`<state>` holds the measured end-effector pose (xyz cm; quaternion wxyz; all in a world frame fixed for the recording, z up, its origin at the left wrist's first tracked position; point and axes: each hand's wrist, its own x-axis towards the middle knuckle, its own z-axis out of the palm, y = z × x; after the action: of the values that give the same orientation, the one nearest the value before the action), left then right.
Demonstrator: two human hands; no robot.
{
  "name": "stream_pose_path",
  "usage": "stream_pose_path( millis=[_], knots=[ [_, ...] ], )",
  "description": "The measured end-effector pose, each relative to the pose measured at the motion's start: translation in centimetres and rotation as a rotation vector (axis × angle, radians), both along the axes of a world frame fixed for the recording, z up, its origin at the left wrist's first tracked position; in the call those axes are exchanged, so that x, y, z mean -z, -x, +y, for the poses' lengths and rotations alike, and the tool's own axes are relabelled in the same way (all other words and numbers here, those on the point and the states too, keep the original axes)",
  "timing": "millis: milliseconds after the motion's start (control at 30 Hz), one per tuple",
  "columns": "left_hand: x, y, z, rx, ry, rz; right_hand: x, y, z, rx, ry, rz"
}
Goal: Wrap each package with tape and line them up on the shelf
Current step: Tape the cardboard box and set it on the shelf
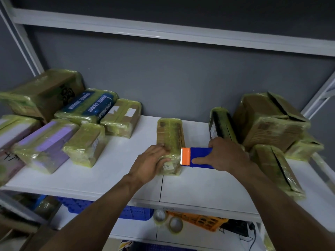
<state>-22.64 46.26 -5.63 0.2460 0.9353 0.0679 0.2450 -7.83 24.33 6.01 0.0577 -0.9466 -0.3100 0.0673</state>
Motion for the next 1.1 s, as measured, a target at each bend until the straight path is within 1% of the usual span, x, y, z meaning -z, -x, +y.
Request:
stream_pose_path(
  millis=[133, 167, 333, 533, 667, 767, 833, 1000, 1100],
  knots=[
    [0.1, 0.2, -0.3, 0.047, -0.214, 0.020, 0.5, -0.1, -0.3, 0.011, -0.021, 0.020],
    [0.0, 0.1, -0.5, 0.037, -0.240, 0.019, 0.5, -0.1, -0.3, 0.013, -0.025, 0.026],
    [-0.5, -0.2, -1.2, -0.029, -0.177, 0.021, 0.8, 0.1, -0.6, 0.013, -0.050, 0.059],
    [-0.5, -0.6, -1.2, -0.029, -0.162, -0.007, 1.0, 0.7, -1.1, 0.012, -0.066, 0.087],
    [-0.9, -0.6, -0.8, -0.021, -0.162, 0.047, 0.7, 1.0, -2.1, 0.005, -0.108, 0.091],
    [-1.1, -0.4, -1.2, -0.051, -0.166, 0.055, 0.3, 0.6, -3.4, 0.022, -0.092, 0.075],
    [-1.4, -0.3, -1.6, -0.068, -0.180, 0.083, 0.3, 0.5, -3.8, 0.040, -0.082, 0.069],
    [-1.6, -0.4, -1.9, -0.029, -0.329, 0.181, 0.8, 0.3, -3.3, 0.052, -0.055, 0.022],
    [-1.9, -0.5, -2.1, -0.038, -0.338, 0.146, 1.1, -0.1, -3.1, 0.051, -0.048, 0.009]
  ],
)
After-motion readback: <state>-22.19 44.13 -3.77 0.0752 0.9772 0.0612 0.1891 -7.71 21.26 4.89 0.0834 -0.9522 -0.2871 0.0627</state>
